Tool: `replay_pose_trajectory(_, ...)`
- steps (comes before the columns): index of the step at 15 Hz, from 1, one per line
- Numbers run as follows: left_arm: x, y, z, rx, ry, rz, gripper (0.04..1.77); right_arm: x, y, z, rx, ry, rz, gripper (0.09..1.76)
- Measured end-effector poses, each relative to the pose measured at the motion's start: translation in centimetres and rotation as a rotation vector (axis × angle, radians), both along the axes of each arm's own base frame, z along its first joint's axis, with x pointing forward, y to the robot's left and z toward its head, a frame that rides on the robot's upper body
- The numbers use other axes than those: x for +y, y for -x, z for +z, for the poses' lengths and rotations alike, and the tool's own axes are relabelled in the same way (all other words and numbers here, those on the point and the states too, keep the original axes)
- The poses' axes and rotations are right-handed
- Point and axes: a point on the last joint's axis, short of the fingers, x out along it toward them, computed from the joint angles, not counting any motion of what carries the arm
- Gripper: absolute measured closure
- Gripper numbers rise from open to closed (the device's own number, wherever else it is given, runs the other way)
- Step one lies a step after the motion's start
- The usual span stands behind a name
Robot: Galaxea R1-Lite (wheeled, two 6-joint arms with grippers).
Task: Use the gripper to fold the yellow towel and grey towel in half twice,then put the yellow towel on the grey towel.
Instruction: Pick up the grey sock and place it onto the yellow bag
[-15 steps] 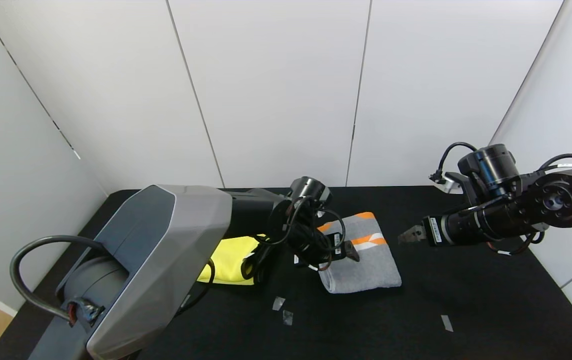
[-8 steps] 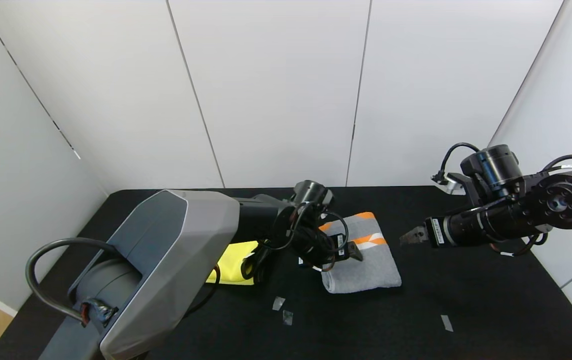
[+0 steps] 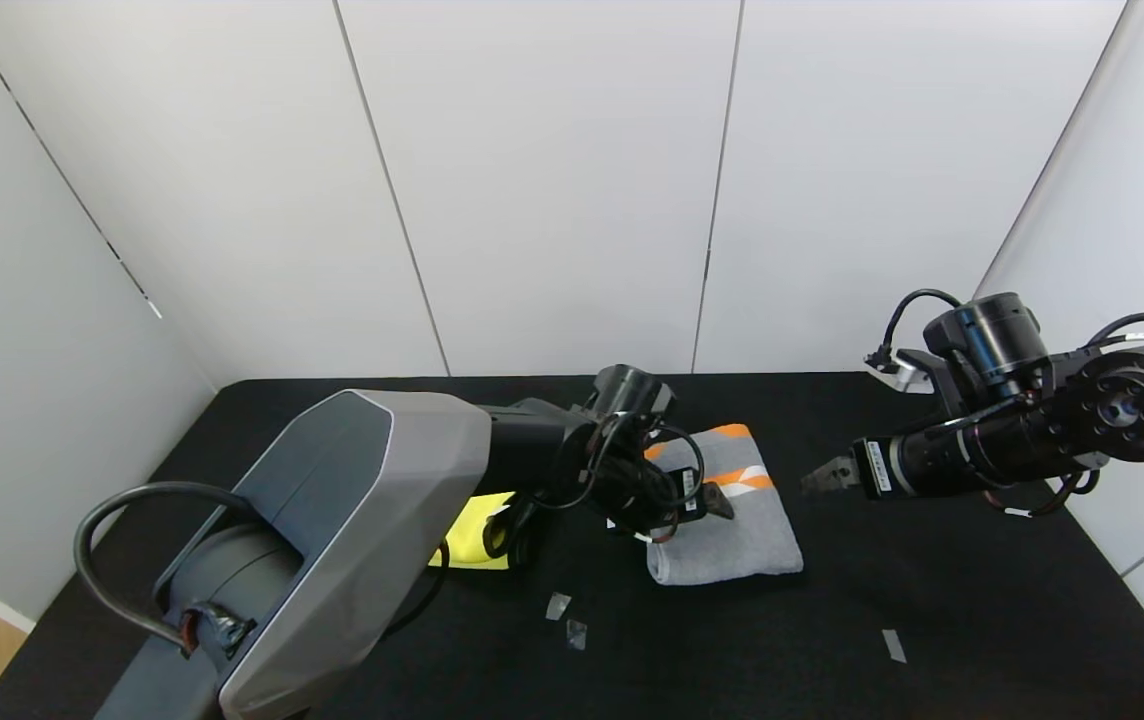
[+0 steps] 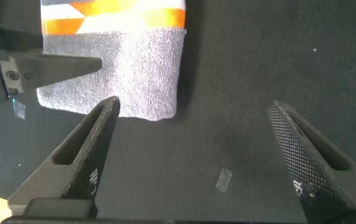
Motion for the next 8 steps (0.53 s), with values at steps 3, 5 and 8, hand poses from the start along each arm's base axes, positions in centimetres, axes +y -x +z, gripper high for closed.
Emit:
replay_pose_trajectory(3,-0.28,-0.09,-0.23,-0.011,0.011,0.000,0.37,-0.20,0.03,-0.07,0.003,0.001,-0.007,0.14)
replay_pose_trajectory(5,-0.39,-0.05,-0.53,-0.009,0.006,-0.006,0.67,-0.19,0.06,-0.07,0.003,0.000,-0.005,0.14)
replay_pose_trajectory(8,-0.45,-0.04,-0.83,-0.007,0.000,-0.010,1.00,-0.24,0.08,-0.10,0.004,0.001,-0.006,0.14)
